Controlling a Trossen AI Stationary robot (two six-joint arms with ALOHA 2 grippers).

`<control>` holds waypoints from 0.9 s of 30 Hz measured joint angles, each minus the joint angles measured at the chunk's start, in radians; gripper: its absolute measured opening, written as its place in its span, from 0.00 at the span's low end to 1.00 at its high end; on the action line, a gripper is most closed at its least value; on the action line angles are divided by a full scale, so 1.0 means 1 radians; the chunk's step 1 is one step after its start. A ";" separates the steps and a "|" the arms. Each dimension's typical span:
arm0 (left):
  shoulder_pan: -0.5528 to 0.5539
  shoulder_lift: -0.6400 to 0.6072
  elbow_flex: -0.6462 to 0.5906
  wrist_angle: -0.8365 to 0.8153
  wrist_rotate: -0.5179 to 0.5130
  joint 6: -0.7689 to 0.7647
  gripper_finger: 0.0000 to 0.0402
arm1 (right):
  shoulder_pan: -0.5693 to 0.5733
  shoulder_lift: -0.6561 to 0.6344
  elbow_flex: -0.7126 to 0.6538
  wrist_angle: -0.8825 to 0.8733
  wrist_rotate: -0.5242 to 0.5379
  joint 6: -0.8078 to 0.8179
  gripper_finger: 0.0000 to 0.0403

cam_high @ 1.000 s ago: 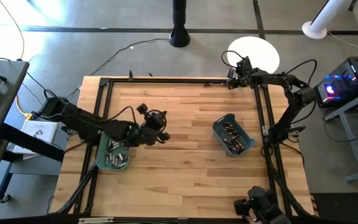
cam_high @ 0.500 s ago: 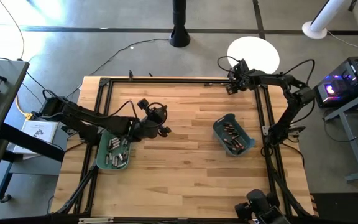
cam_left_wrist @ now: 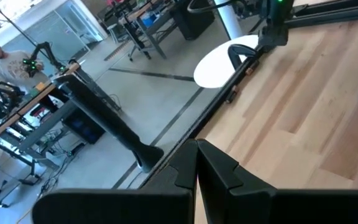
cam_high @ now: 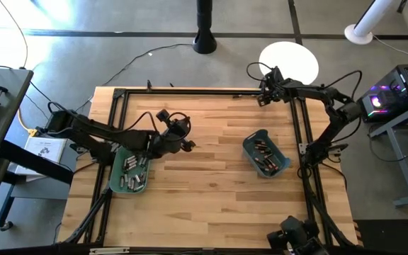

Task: Sort batteries
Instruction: Put the black battery into the blue bin

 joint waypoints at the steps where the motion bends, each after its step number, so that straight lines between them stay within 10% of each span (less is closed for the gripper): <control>1: 0.007 0.000 0.000 0.010 0.003 0.009 0.01 | -0.007 0.002 0.000 0.011 0.013 0.000 0.60; 6: 0.040 0.000 0.000 0.019 0.071 0.016 0.01 | -0.052 0.032 0.001 0.029 0.013 0.010 0.51; 16: 0.057 0.000 0.000 0.019 0.157 0.010 0.01 | -0.065 0.066 0.003 0.030 0.028 0.017 0.03; 27: 0.052 0.000 0.000 0.019 0.157 0.012 0.01 | 0.005 -0.011 0.002 0.018 -0.020 0.031 0.01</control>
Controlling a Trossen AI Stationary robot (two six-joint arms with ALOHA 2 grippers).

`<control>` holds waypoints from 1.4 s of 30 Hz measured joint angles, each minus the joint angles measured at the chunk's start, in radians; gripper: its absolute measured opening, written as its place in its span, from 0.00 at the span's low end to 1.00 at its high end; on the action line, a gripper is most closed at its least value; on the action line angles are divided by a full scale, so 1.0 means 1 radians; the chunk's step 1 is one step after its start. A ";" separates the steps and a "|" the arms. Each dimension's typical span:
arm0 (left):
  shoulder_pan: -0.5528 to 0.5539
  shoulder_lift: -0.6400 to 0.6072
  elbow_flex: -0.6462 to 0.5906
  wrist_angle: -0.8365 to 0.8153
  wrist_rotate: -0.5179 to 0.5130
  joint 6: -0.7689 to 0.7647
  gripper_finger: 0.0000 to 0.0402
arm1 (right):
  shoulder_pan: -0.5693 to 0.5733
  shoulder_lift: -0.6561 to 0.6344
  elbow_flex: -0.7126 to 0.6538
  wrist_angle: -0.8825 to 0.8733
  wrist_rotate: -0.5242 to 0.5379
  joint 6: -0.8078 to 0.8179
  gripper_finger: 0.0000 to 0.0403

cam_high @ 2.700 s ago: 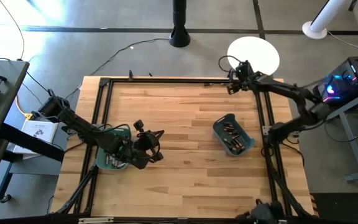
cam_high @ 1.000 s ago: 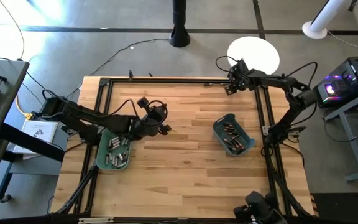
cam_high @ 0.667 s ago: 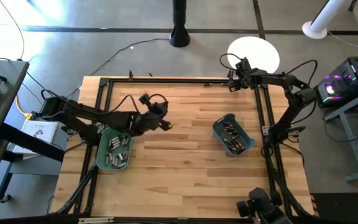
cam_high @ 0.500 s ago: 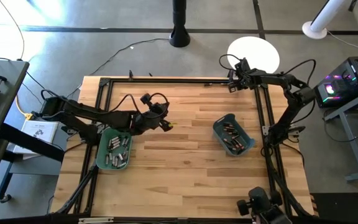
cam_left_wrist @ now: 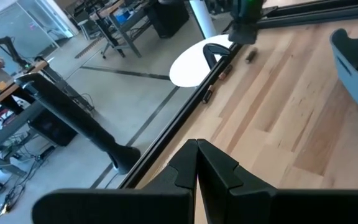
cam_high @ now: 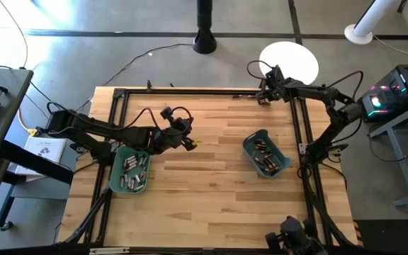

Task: Sort batteries
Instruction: Put the black battery into the blue bin

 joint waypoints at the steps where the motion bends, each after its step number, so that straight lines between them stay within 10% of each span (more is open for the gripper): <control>1: 0.000 0.000 0.000 0.001 0.000 0.000 0.01 | -0.003 0.000 0.001 0.019 -0.002 0.000 0.01; 11: 0.006 0.000 0.000 0.001 0.000 0.000 0.01 | -0.012 -0.013 0.035 -0.211 -0.175 -0.164 0.05; 25: 0.019 0.000 0.000 0.001 0.000 -0.002 0.01 | 0.143 -0.028 -0.019 -0.461 -0.189 -0.309 0.59; 42: 0.019 0.000 0.000 0.001 0.034 -0.002 0.01 | 0.227 -0.064 -0.028 -0.362 -0.092 -0.221 0.50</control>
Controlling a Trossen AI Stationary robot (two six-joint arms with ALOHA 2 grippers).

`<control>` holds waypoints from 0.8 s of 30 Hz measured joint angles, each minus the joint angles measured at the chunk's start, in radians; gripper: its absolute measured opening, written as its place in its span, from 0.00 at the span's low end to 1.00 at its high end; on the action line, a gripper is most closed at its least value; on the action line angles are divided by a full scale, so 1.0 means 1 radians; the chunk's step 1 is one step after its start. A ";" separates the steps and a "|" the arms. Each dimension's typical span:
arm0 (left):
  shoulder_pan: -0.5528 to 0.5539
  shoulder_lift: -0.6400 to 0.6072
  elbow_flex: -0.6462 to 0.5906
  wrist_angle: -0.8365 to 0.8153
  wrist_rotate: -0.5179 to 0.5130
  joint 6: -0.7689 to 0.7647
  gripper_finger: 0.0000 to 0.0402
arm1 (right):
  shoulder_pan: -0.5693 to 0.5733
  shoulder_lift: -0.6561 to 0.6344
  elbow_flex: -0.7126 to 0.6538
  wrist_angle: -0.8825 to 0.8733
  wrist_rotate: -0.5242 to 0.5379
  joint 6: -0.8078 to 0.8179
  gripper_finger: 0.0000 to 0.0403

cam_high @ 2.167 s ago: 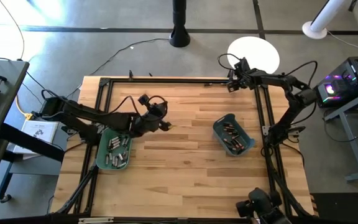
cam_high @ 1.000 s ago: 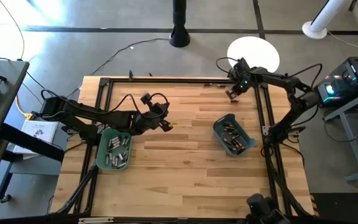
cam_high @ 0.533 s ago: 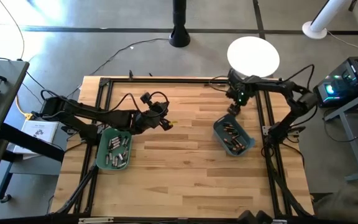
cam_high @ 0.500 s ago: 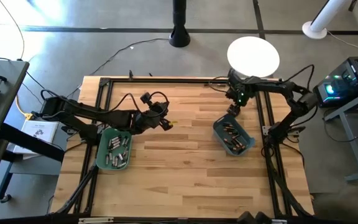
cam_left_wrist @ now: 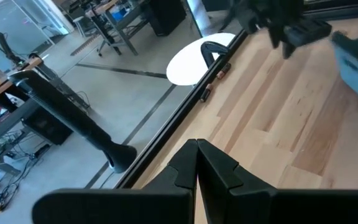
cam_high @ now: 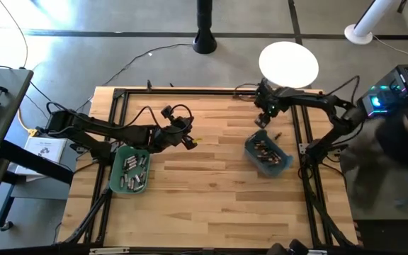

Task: Sort batteries
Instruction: Put the black battery into the blue bin

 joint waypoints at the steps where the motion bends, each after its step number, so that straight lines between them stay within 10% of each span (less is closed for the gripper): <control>1: -0.001 0.000 0.000 0.000 0.001 0.000 0.01 | 0.003 -0.015 0.007 -0.004 0.003 0.004 0.50; 16: -0.001 0.000 0.000 -0.001 0.008 0.010 0.01 | 0.146 -0.195 0.031 -0.521 -0.083 0.200 0.50; 24: 0.001 0.000 0.000 -0.009 0.008 0.034 0.01 | 0.237 -0.150 -0.049 -0.537 0.003 -0.010 0.55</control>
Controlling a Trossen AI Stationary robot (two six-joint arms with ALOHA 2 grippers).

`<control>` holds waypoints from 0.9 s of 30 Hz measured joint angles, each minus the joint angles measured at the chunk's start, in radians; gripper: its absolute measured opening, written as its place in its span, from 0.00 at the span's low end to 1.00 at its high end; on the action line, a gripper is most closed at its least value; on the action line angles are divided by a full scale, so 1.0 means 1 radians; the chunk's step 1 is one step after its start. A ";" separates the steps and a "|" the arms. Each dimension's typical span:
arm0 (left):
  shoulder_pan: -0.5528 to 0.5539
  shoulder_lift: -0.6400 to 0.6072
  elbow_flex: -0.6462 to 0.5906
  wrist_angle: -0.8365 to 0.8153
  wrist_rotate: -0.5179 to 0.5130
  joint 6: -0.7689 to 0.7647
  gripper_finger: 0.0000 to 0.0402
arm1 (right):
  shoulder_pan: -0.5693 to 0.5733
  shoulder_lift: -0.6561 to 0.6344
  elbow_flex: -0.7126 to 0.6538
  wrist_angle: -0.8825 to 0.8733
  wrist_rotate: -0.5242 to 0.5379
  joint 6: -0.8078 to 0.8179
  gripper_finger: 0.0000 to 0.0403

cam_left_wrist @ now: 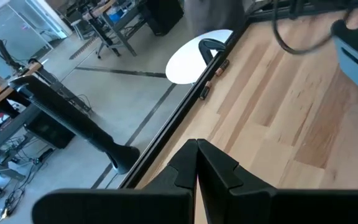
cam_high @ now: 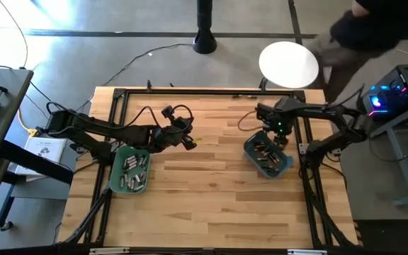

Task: Sort batteries
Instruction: Put the black battery into the blue bin

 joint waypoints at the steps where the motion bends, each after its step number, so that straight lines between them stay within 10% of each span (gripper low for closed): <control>1: 0.000 0.000 0.000 -0.001 0.000 0.002 0.01 | 0.005 0.011 -0.014 -0.001 0.019 -0.025 0.55; 19: 0.000 0.000 0.000 -0.001 0.004 0.021 0.01 | 0.011 0.165 -0.135 0.164 0.116 -0.141 0.53; 27: 0.000 0.000 0.000 0.001 0.011 0.017 0.01 | -0.006 0.168 -0.115 0.182 0.109 -0.125 0.25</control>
